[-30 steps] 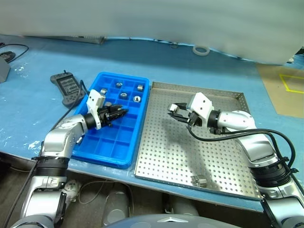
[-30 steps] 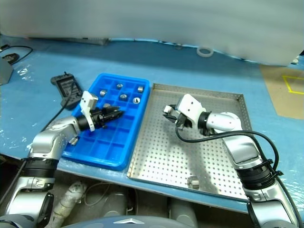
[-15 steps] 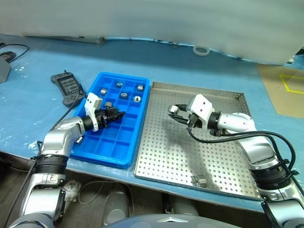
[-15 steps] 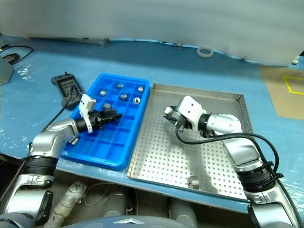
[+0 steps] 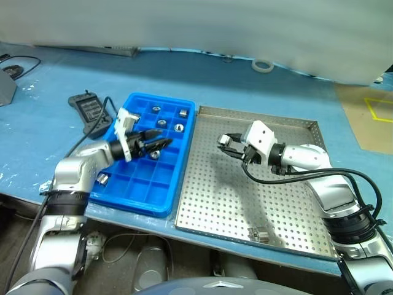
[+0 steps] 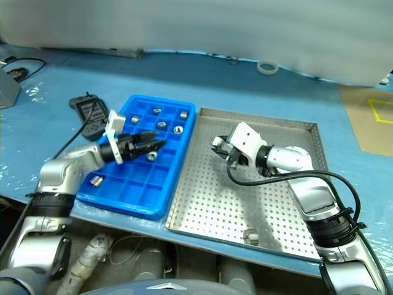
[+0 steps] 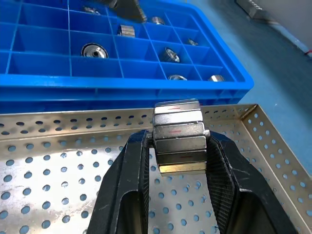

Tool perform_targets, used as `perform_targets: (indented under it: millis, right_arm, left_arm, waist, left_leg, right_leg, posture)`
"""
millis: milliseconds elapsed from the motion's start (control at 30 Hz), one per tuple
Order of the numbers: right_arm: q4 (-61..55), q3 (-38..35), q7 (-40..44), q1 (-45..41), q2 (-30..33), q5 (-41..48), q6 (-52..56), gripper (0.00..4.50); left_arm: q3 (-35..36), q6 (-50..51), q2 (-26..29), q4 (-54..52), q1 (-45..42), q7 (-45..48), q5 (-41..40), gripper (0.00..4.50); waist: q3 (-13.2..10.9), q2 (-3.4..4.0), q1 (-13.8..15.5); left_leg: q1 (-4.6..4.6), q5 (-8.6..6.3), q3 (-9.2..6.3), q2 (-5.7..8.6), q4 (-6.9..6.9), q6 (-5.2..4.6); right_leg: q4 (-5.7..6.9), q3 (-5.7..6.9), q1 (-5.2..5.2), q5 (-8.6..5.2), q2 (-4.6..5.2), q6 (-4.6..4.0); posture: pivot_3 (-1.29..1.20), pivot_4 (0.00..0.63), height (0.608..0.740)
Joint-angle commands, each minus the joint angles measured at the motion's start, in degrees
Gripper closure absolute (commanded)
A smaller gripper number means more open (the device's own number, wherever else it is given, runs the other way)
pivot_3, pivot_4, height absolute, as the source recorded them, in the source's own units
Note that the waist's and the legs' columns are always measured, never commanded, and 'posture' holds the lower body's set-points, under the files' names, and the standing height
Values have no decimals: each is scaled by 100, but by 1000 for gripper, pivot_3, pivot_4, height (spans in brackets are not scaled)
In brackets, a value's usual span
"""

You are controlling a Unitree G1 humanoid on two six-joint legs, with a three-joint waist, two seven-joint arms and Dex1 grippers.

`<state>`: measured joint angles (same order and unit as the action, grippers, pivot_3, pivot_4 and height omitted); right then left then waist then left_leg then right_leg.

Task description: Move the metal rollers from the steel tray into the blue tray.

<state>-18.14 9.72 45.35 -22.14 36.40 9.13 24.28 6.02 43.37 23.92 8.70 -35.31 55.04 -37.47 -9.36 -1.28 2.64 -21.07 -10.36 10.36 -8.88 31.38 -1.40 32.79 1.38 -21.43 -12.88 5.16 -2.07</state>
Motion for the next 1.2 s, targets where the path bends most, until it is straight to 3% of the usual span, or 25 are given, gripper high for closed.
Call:
perform_targets:
  millis: [33, 300, 633, 1200]
  right_arm:
    - [-98, -161, 37, -139, -15, 57, -177, 3281]
    - [-212, -161, 37, -182, 36, -25, -255, 3281]
    - [-361, -174, -41, -102, 25, -32, -196, 3281]
    - [-334, -141, -153, -71, -1, -53, -197, 3281]
  left_arm:
    - [-60, 376, -340, -83, -304, 45, -422, 580]
    - [-600, 288, -1125, 715, -613, 292, -215, 580]
    - [-422, -203, -1756, 1815, -1246, 250, -56, 580]
    - [-712, 268, -1680, 1460, -1026, 612, 10, 580]
  waist:
    - [0, 0, -21]
    - [0, 0, -47]
    - [0, 0, -47]
    - [-1, 1, -48]
  left_leg:
    - [1, 0, 0, 1, 1, 0]
    - [-2, 9, 1, -5, -4, -24]
    - [-3, 3, 0, -2, 5, -36]
    - [-5, 1, 1, -2, 4, -39]
  right_leg:
    - [0, -1, 1, 0, 0, 0]
    - [-2, 0, -10, 0, -4, 0]
    - [-6, -1, 1, 0, -1, 0]
    - [-9, -1, -1, 0, 0, 0]
  posture:
    - [-116, 150, 740]
    - [-146, 150, 740]
    - [-178, 150, 740]
    - [-180, 150, 740]
